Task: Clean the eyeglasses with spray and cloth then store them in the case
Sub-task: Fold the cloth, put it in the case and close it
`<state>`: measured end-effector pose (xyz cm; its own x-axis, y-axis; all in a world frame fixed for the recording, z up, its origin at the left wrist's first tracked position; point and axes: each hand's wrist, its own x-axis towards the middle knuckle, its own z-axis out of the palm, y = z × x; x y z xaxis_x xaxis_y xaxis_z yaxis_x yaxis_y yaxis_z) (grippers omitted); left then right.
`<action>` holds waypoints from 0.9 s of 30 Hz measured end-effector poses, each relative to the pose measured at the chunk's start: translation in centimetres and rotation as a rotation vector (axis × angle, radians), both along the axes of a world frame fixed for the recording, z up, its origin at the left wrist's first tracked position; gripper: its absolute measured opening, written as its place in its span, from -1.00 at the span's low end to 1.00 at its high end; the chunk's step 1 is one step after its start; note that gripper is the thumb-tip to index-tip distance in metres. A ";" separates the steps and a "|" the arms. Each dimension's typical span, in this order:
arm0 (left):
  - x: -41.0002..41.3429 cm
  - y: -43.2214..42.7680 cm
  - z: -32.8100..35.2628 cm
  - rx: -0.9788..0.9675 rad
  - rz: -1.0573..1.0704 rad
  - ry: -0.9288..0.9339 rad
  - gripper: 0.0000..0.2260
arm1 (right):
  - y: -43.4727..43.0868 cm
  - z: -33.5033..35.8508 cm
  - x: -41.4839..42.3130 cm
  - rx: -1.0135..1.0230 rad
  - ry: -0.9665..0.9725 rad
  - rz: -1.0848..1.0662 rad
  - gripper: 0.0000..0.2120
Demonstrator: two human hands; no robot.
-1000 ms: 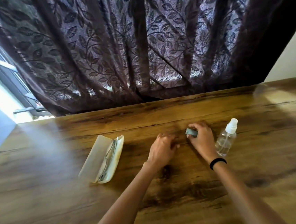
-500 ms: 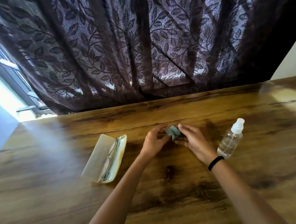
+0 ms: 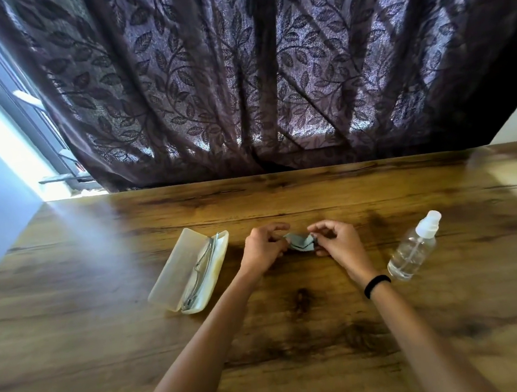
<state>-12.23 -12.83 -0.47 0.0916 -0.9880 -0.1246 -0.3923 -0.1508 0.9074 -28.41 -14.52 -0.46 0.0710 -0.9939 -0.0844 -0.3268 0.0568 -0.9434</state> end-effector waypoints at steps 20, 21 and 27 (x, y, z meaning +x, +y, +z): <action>0.1 0.2 0.5 -0.061 0.019 0.288 -0.80 | -0.3 2.1 1.5 -0.171 0.289 0.256 -0.91; 0.0 0.2 0.5 -0.058 0.014 0.308 -0.77 | -0.4 2.2 1.5 -0.111 0.189 0.243 -0.89; 0.0 0.1 0.3 -0.116 -0.016 0.254 -0.65 | -0.3 2.1 1.6 0.236 -0.300 0.036 -0.88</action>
<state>-12.24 -12.69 -0.20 0.0558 -0.9981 -0.0272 -0.1513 -0.0354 0.9879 -26.79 -14.79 1.62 0.1615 -0.9459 -0.2813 -0.0441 0.2779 -0.9596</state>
